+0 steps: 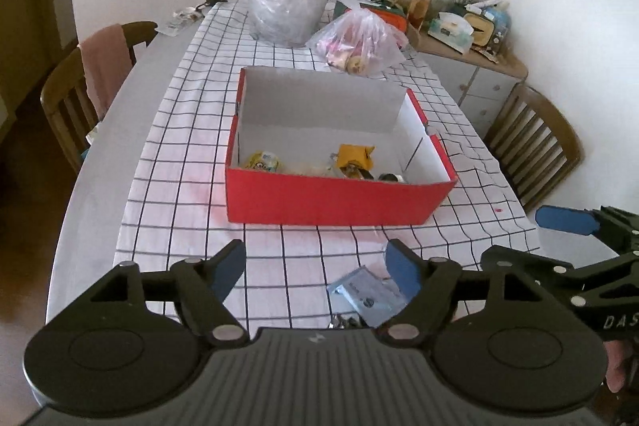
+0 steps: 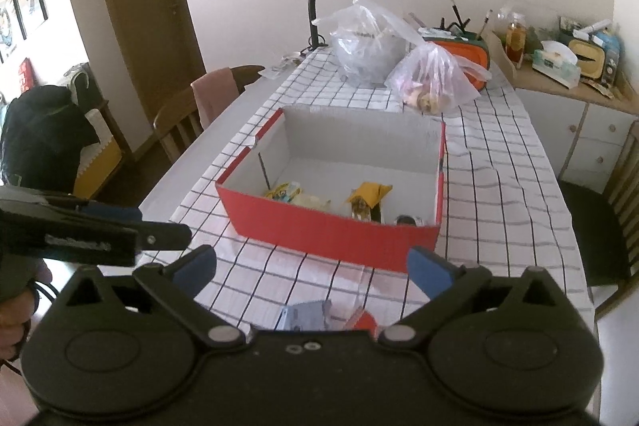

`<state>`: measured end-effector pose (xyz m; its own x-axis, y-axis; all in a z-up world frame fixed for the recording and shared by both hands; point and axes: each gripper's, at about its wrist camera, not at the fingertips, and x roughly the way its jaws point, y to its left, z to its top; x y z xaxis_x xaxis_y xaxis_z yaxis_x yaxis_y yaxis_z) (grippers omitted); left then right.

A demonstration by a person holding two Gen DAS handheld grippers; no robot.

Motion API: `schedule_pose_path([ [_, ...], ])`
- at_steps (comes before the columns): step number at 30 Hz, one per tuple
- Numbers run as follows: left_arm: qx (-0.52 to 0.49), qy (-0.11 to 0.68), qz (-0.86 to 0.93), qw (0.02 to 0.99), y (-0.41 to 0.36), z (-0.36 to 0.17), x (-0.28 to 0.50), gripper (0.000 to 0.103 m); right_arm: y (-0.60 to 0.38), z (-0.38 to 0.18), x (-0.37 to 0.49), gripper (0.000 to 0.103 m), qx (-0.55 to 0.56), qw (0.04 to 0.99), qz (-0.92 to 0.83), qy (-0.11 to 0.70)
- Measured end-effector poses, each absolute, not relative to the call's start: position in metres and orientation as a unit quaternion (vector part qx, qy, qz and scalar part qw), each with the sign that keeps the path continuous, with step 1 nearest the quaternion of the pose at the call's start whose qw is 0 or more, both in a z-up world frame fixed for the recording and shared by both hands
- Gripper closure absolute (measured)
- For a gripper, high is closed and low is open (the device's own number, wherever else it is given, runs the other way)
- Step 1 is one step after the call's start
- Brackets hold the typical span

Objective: Organize snacks
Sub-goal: 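Move both tools back toward the snack pile, then grasp the white-blue packet with the left tool while the right tool grasps the red chip bag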

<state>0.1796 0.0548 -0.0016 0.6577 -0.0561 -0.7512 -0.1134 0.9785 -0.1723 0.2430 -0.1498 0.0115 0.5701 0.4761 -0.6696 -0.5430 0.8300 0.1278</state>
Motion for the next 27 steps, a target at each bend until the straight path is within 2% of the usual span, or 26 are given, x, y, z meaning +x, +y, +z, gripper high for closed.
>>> schedule_pose_path([
  [7, -0.104, 0.431, 0.024, 0.896, 0.056, -0.023, 0.16, 0.025, -0.164, -0.008, 0.229, 0.001, -0.031, 0.882, 0.267, 0.387],
  [27, -0.105, 0.54, 0.064, 0.833, 0.059, -0.126, 0.132, 0.025, -0.192, -0.082, 0.223, 0.001, -0.035, 0.854, 0.234, 0.463],
])
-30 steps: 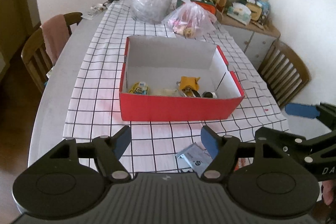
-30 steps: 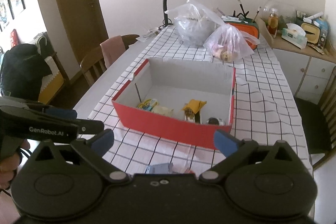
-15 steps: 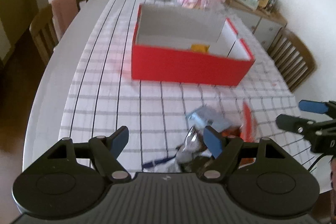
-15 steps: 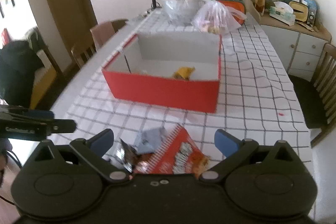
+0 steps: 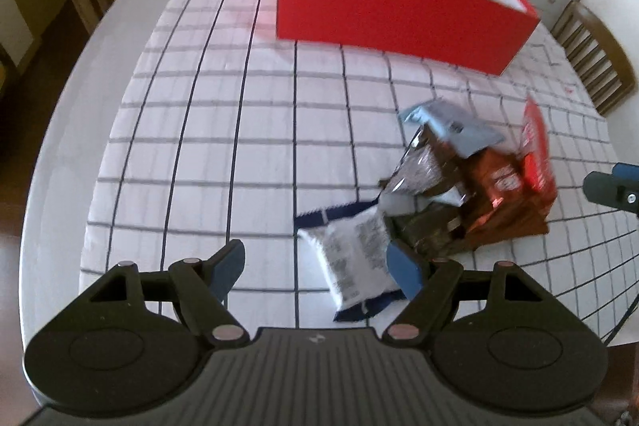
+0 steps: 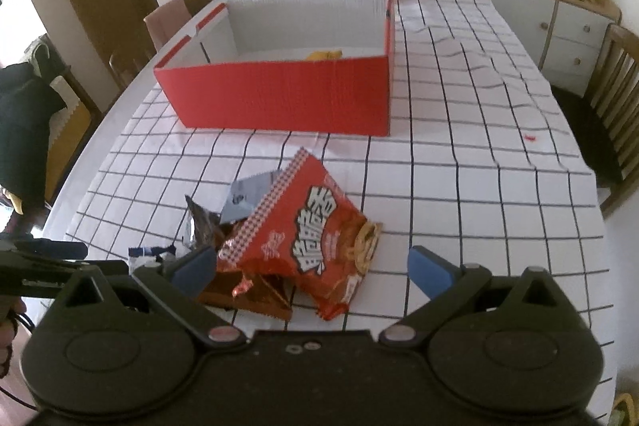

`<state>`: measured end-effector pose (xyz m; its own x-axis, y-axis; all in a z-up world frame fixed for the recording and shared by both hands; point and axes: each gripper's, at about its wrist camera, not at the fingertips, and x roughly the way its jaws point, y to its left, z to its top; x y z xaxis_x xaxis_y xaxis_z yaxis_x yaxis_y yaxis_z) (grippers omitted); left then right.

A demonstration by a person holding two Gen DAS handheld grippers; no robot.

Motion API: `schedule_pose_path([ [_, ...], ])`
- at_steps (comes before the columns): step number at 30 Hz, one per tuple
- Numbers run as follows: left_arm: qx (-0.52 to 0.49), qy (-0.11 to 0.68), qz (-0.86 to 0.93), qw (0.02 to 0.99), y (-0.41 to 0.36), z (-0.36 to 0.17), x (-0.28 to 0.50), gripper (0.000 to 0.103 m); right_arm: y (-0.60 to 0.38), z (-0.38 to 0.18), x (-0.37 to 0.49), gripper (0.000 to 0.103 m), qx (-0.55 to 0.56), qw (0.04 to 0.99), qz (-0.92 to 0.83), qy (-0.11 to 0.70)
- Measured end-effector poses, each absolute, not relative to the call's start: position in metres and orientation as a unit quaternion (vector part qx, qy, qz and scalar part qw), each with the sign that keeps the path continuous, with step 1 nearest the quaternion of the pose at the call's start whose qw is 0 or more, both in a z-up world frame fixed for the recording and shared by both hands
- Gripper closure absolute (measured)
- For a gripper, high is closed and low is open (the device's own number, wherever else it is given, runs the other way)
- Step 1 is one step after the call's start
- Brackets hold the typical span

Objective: Organize snacks
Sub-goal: 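Grasp the white-blue packet with the left tool while the right tool grasps the red chip bag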

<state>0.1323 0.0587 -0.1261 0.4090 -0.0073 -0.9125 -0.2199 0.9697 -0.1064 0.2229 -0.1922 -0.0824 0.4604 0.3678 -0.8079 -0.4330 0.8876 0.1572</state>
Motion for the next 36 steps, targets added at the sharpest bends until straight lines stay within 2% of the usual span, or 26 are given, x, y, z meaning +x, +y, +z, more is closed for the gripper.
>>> schedule_pose_path([
  [21, -0.086, 0.563, 0.042, 0.821, 0.031, -0.152, 0.142, 0.025, -0.2, -0.101, 0.23, 0.001, -0.042, 0.843, 0.229, 0.485],
  [36, -0.072, 0.57, 0.106, 0.811, 0.031, -0.161, 0.159, 0.026, -0.195, -0.104, 0.25, 0.003, -0.133, 0.825, 0.285, 0.47],
])
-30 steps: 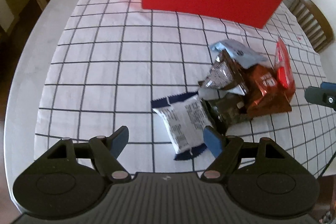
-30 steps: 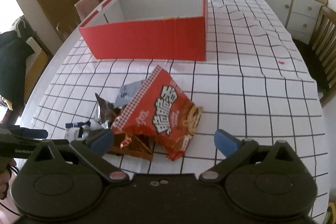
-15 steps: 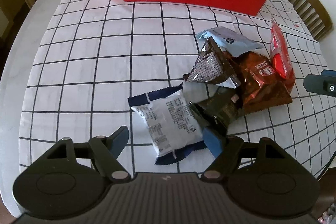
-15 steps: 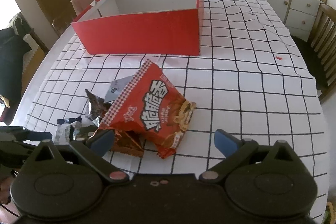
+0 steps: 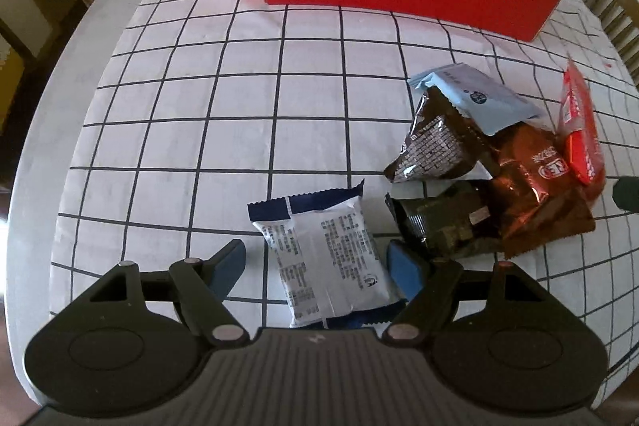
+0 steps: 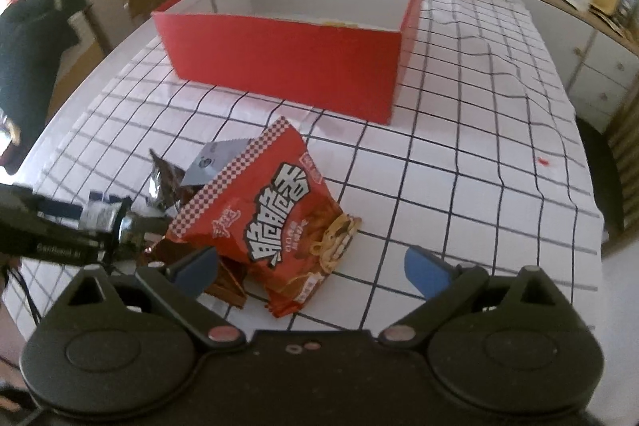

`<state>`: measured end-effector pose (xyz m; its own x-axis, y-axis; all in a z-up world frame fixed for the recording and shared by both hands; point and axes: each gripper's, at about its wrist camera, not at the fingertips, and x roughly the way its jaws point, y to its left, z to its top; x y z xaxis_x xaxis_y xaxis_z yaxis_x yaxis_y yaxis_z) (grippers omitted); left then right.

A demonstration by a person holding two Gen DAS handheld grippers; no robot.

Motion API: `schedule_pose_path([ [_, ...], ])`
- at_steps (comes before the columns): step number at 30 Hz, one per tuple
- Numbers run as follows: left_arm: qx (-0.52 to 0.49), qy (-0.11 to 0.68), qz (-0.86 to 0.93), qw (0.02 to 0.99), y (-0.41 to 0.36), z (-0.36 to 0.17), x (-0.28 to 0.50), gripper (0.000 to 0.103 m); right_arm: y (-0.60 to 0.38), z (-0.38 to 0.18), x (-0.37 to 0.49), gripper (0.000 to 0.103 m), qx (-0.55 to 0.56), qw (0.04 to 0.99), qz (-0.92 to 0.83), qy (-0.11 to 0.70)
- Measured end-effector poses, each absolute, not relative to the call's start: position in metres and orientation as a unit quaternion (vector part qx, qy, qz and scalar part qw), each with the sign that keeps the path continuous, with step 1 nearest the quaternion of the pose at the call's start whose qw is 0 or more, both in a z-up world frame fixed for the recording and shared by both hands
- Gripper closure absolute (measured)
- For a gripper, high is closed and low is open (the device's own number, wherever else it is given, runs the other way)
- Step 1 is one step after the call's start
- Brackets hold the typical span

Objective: Organize snacks
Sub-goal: 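Grasp the white-blue packet with the left tool while the right tool grasps the red chip bag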

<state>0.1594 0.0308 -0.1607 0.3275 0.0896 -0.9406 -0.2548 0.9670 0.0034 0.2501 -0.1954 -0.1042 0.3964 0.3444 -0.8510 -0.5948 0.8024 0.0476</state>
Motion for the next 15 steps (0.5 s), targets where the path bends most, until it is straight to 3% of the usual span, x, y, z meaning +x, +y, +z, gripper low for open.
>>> schedule_pose_path([
  [8, -0.09, 0.564, 0.128, 0.811, 0.044, -0.158, 0.162, 0.052, -0.179, -0.109, 0.248, 0.009, -0.255, 0.777, 0.375, 0.437],
  [15, -0.109, 0.558, 0.139, 0.811, 0.052, -0.158, 0.164, 0.056, -0.174, -0.121, 0.267, 0.016, -0.335, 0.731, 0.426, 0.415],
])
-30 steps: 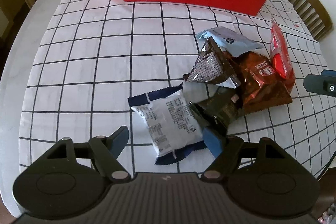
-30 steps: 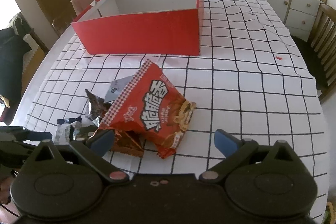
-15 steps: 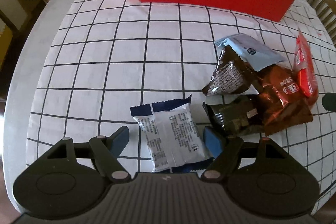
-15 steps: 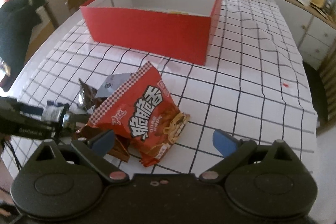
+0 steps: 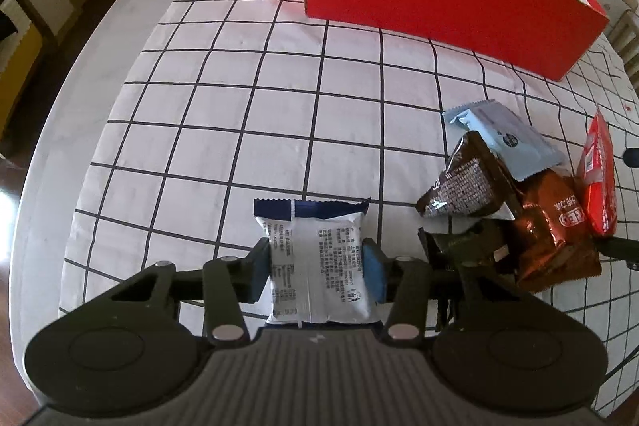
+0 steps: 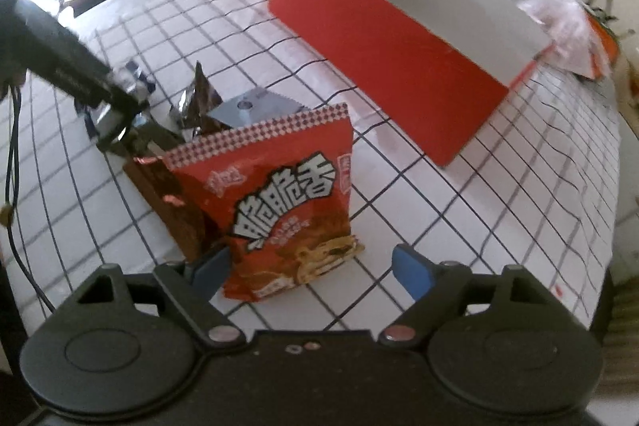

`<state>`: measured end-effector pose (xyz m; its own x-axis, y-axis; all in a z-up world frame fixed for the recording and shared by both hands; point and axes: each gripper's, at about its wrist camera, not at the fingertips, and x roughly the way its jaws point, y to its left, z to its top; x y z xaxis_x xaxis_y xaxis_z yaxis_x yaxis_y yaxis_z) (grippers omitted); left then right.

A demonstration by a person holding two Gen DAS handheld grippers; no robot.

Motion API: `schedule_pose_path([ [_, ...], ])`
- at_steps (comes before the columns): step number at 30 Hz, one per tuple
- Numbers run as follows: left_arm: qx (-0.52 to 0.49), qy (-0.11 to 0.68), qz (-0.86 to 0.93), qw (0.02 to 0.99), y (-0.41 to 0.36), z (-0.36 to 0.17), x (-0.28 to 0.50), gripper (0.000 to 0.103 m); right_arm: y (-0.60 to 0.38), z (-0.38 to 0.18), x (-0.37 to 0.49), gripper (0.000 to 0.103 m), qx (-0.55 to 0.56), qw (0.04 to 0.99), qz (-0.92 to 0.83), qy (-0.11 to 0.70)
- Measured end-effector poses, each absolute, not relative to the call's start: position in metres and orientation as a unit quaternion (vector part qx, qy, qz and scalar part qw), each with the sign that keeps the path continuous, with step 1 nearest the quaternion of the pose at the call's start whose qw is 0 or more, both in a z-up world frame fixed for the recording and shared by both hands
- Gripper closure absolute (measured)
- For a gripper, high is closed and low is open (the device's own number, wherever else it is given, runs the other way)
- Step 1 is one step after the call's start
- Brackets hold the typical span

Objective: Organize snacks
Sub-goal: 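Grasp the white-blue packet with the left tool while the right tool grasps the red chip bag, then carry the white-blue packet and red chip bag into the red box with both tools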

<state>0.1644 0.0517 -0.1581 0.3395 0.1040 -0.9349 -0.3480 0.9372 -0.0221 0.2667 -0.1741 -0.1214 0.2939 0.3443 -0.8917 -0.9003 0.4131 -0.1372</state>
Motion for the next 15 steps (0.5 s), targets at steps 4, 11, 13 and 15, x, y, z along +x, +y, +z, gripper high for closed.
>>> schedule_pose_path([
  [4, -0.11, 0.556, 0.144, 0.811, 0.05, -0.157, 0.164, 0.056, -0.164, -0.128, 0.272, 0.016, -0.357, 0.704, 0.465, 0.401],
  [11, -0.112, 0.553, 0.152, 0.811, 0.049, -0.156, 0.164, 0.056, -0.148, -0.142, 0.281, 0.023, -0.38, 0.68, 0.491, 0.39],
  [13, -0.111, 0.551, 0.152, 0.813, 0.048, -0.156, 0.163, 0.056, -0.146, -0.144, 0.282, 0.023, -0.372, 0.682, 0.491, 0.393],
  [15, -0.111, 0.55, 0.152, 0.814, 0.048, -0.156, 0.163, 0.056, -0.146, -0.146, 0.284, 0.024, -0.366, 0.686, 0.49, 0.395],
])
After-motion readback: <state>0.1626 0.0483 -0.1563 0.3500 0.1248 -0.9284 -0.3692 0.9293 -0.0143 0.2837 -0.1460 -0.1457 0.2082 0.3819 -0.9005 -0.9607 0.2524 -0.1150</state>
